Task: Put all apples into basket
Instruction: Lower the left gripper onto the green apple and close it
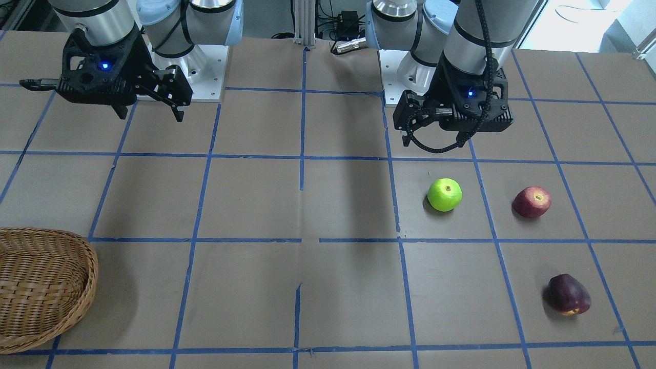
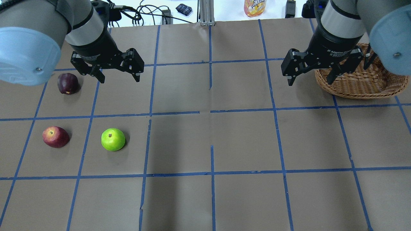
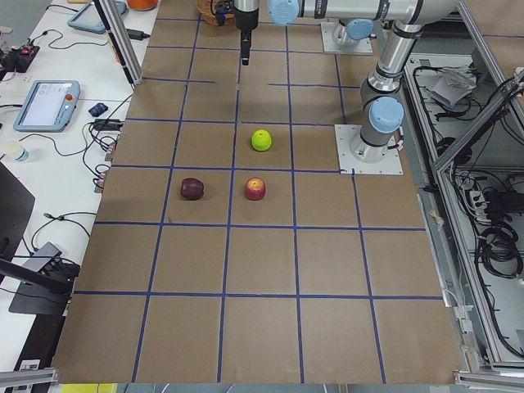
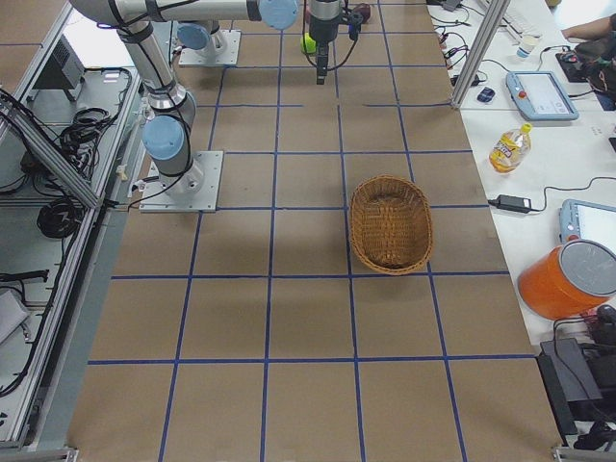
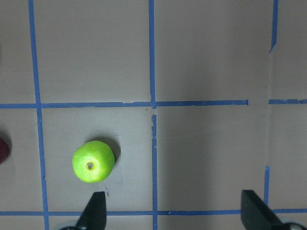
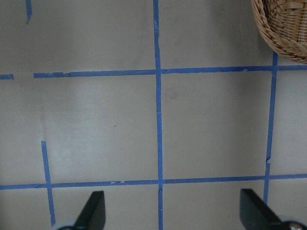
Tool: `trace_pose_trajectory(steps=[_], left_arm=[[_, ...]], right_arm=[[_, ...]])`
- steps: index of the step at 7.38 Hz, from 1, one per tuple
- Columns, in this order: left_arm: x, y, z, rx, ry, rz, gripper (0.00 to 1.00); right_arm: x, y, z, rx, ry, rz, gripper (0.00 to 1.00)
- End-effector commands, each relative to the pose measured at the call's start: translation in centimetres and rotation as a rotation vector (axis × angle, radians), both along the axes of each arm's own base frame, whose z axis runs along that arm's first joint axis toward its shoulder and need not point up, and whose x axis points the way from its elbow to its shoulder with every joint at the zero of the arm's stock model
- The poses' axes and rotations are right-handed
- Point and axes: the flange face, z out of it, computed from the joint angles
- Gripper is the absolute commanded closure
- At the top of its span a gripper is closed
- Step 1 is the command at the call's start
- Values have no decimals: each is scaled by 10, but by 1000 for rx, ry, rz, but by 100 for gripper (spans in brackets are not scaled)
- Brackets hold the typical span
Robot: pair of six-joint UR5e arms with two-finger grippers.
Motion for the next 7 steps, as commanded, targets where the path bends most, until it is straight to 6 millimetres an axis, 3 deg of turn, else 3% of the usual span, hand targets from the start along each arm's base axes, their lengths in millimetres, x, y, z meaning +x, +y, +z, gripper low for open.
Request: trace_pose_trajectory(steps=[1,3,4,6,7], left_arm=[[1,0,-1,5,0,-1,0],[9,7,-9,29,-4,-45,0],[33,14,-28,74,-3,-141,0],[99,24,-99,171,25,-116,0],[114,37,-133,197,39,-176,2]], right_arm=[[0,0,0,-1,-2,0,0],[-1,0,-2,4,6,5,0],[0,0,-1,-1,1,0,0],[0,0,-1,1,2,9,0],[0,0,-2,4,2,9,0]])
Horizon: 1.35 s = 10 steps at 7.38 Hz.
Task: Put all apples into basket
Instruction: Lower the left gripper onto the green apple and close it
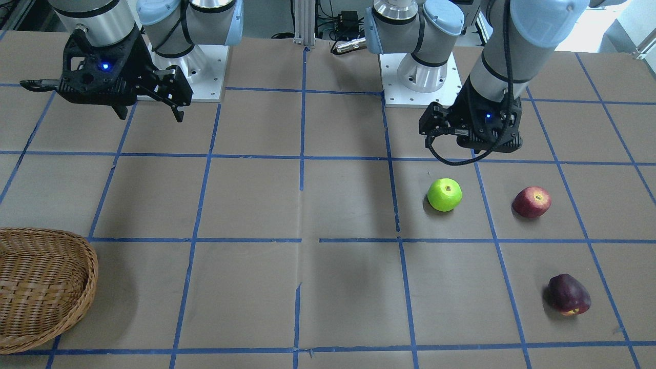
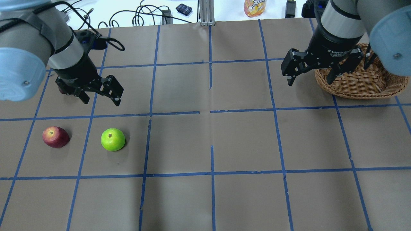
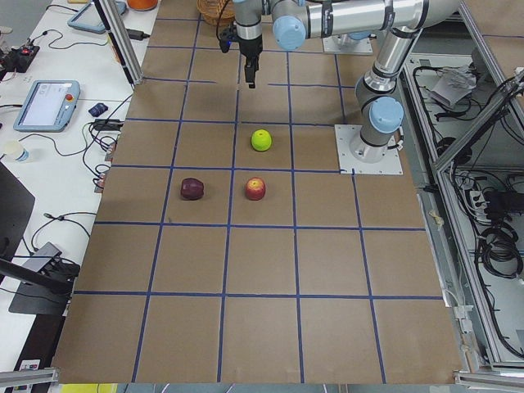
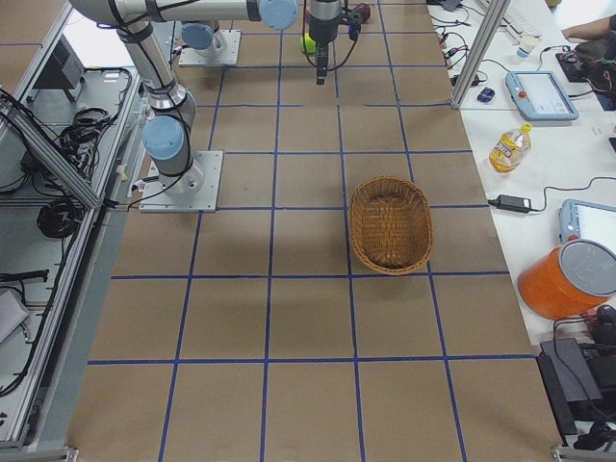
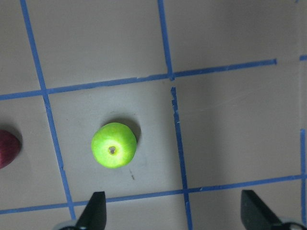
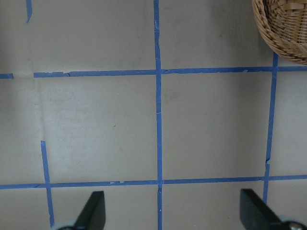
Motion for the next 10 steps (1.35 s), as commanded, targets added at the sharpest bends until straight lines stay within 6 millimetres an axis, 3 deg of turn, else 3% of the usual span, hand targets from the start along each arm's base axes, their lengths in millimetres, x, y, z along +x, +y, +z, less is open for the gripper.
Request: trace_pose_trajectory(steps=[1,2,3,5,10], left_arm=[[27,18,-75,20,17,-49,2],[30,13,-117,-16,9,-47,0],[30,15,-142,-29,5,-52,0],[44,11,-163,11,-68,-104,0],[46,11,-211,101,-41,-88,0]], right_arm=[[0,0,0,1,0,4,0],[0,0,-1,2,5,4,0],[-1,0,-1,4,6,5,0],[-1,0,-1,4,6,5,0],[-1,1,-7,17,8,6,0]])
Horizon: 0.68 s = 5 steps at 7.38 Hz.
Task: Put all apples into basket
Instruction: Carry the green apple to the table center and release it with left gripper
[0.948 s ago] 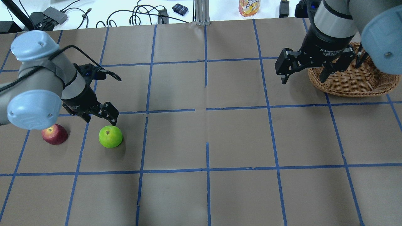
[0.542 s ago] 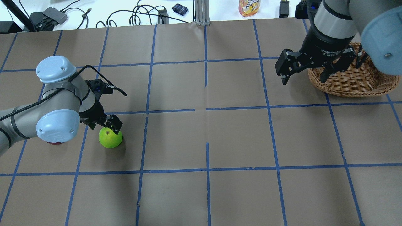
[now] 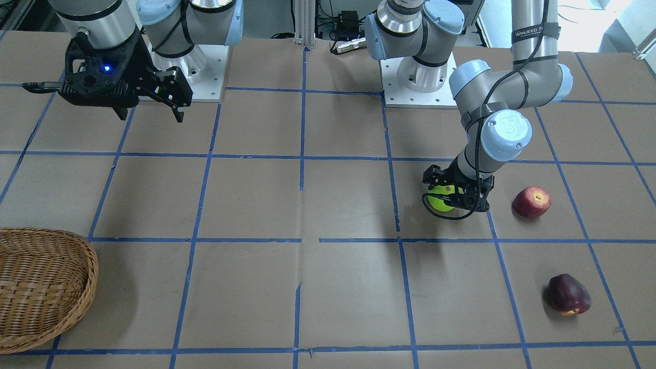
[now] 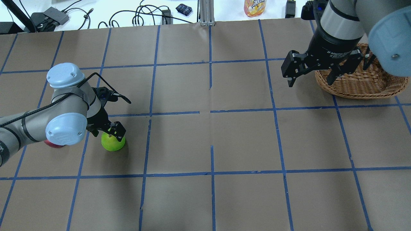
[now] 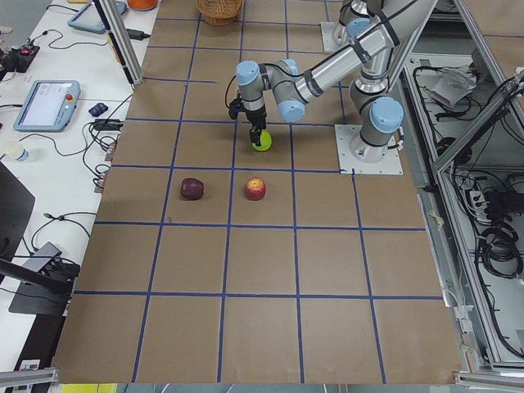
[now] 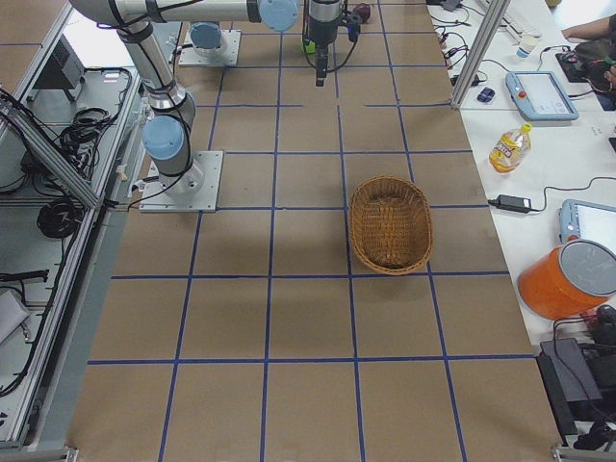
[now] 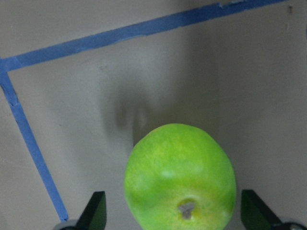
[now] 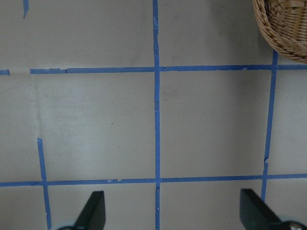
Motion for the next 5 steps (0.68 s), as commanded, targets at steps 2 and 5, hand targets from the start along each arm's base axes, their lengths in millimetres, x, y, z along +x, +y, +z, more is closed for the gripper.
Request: trace_pose_trajectory(steps=[2,5], left_arm=[[1,-7,-14,-20,1,7,31],[-21,-48,32,-124,-17,322,63]], right_arm=[[0,1,-2,7,0,-1,0],[1,3,-9,22,6,1,0]])
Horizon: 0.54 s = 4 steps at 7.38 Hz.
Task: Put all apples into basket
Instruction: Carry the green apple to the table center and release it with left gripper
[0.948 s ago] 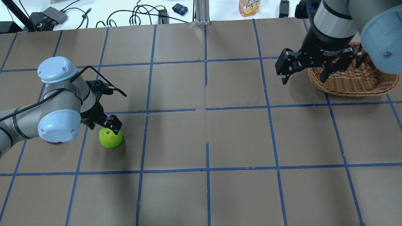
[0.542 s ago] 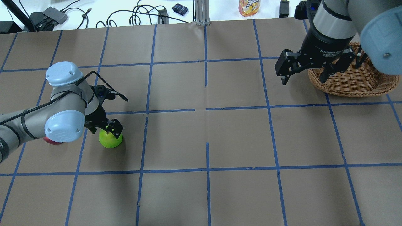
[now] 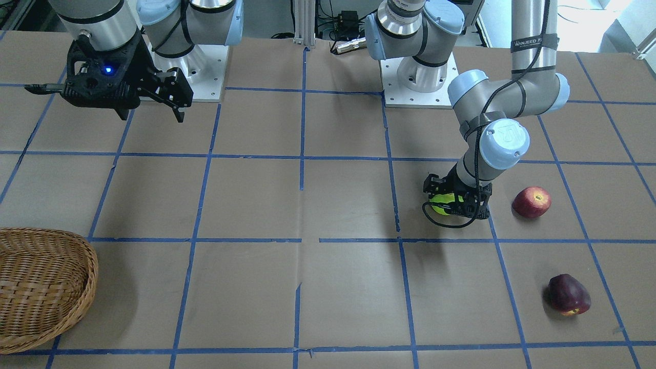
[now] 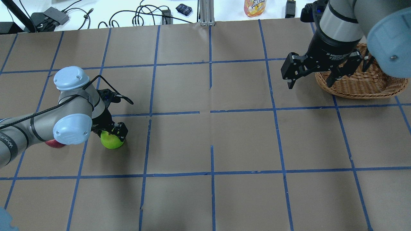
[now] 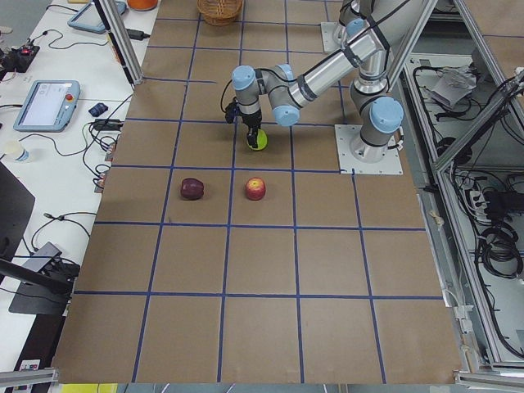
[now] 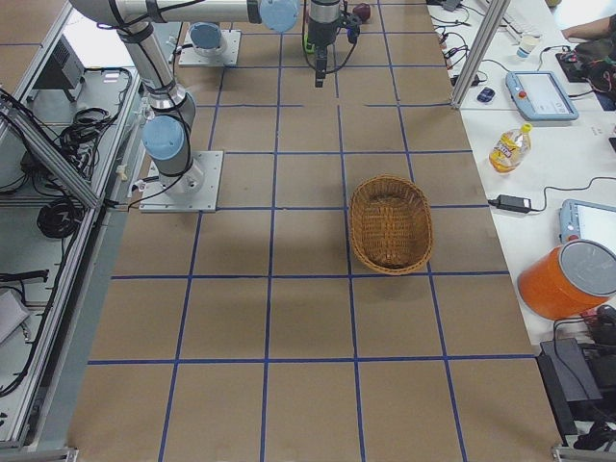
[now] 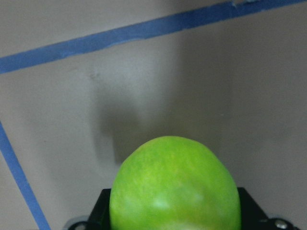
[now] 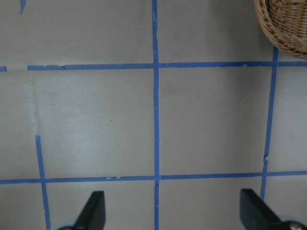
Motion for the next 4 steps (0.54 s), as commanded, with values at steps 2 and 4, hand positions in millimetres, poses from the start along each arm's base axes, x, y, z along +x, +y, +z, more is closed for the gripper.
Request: trace_pose_trajectory(steps=[2,4], left_arm=[[-102,-42,48,-59,53,243,64],[-203,-59,54,-70,126,348,65]], right_arm=[[0,4,-11,21,-1,0,0],[0,3,-12,19,-5,3,0]])
